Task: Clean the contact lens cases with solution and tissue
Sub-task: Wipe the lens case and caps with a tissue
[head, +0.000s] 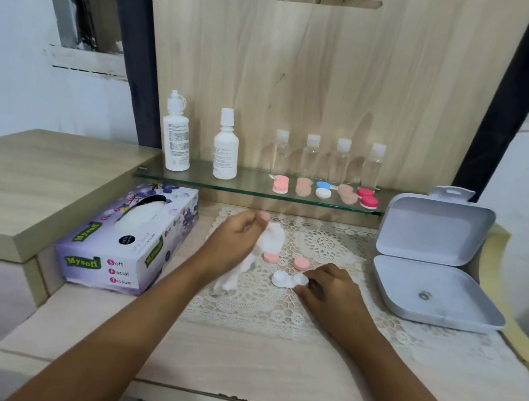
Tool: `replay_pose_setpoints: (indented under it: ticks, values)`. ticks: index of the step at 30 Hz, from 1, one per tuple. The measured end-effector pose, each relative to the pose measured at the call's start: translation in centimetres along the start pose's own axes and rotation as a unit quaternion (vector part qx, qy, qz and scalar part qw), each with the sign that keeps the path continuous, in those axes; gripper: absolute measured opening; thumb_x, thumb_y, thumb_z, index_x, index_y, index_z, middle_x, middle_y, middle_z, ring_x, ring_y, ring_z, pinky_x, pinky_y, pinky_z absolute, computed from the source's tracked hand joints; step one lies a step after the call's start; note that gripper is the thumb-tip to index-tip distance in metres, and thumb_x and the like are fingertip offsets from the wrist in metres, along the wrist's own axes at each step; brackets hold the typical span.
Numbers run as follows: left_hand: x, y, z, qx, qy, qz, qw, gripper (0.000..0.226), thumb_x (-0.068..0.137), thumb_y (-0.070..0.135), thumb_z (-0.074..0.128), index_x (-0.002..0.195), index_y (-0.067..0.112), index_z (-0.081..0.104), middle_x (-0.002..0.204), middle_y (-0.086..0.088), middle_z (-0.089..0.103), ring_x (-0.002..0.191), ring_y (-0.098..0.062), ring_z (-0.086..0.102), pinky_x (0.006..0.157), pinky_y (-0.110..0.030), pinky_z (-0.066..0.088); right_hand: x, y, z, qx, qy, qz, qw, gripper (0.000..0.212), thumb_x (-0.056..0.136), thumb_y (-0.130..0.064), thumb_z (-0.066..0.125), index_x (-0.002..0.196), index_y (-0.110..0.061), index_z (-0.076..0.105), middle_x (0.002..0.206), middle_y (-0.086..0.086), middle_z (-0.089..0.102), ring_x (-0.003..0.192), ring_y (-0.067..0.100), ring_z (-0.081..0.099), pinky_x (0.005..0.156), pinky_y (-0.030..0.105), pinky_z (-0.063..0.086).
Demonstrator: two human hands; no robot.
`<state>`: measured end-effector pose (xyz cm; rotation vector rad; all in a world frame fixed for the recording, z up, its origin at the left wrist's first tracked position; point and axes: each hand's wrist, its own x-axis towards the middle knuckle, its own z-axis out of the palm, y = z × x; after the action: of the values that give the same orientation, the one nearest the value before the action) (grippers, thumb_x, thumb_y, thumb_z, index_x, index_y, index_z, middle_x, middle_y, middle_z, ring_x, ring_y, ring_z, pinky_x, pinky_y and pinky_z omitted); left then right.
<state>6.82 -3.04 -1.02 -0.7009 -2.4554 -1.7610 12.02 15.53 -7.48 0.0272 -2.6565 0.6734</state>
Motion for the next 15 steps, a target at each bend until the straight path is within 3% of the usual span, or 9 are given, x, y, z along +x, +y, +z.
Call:
replay_pose_setpoints:
  ticks: [3,7,9,12,15]
  values:
    - [0.1,-1.0,1.4,0.037,-0.04,-0.017,0.998,0.023,0.1,0.021,0.036,0.092,0.012,0.055,0.085,0.001,0.055,0.076,-0.013,0.049,0.067,-0.025,0.038,0.0,0.0,0.0,-0.005,0.0,0.001,1.0,0.029,0.086,-0.033,0.061,0.11,-0.017,0.065,0.106,0.0,0.058,0.103,0.021,0.05,0.091,0.037,0.041]
    - [0.2,-2.3,2.4,0.08,-0.073,-0.031,0.994,0.017,0.094,0.011,0.041,0.09,0.017,0.056,0.092,0.004,0.052,0.066,-0.01,0.053,0.051,-0.019,0.04,0.0,0.0,0.1,-0.014,0.003,-0.003,1.0,0.029,0.086,-0.034,0.06,0.11,-0.017,0.065,0.106,0.001,0.058,0.103,0.022,0.05,0.09,0.036,0.041]
    - [0.1,-2.9,2.5,0.097,-0.078,-0.003,0.992,0.018,0.09,0.008,0.043,0.094,0.021,0.056,0.092,0.01,0.054,0.076,-0.011,0.057,0.058,-0.018,0.046,0.0,0.0,0.1,-0.019,0.003,-0.005,1.0,0.03,0.086,-0.034,0.06,0.111,-0.017,0.064,0.107,0.001,0.058,0.104,0.022,0.049,0.089,0.035,0.041]
    - [0.3,-3.5,2.7,0.129,-0.062,0.038,0.989,0.017,0.086,0.009,0.054,0.094,0.023,0.052,0.094,0.008,0.058,0.089,-0.009,0.056,0.068,-0.013,0.042,0.0,0.1,0.0,-0.025,0.0,-0.008,1.0,0.032,0.087,-0.035,0.059,0.114,-0.018,0.063,0.11,0.002,0.057,0.105,0.022,0.049,0.089,0.034,0.041]
    - [0.4,-3.8,3.3,0.129,-0.038,0.046,0.99,0.013,0.084,0.012,0.062,0.09,0.02,0.053,0.093,0.004,0.06,0.089,-0.011,0.057,0.073,-0.022,0.045,0.0,0.1,0.0,-0.023,0.0,-0.009,1.0,0.032,0.087,-0.035,0.059,0.114,-0.018,0.063,0.111,0.001,0.057,0.106,0.022,0.049,0.09,0.034,0.041]
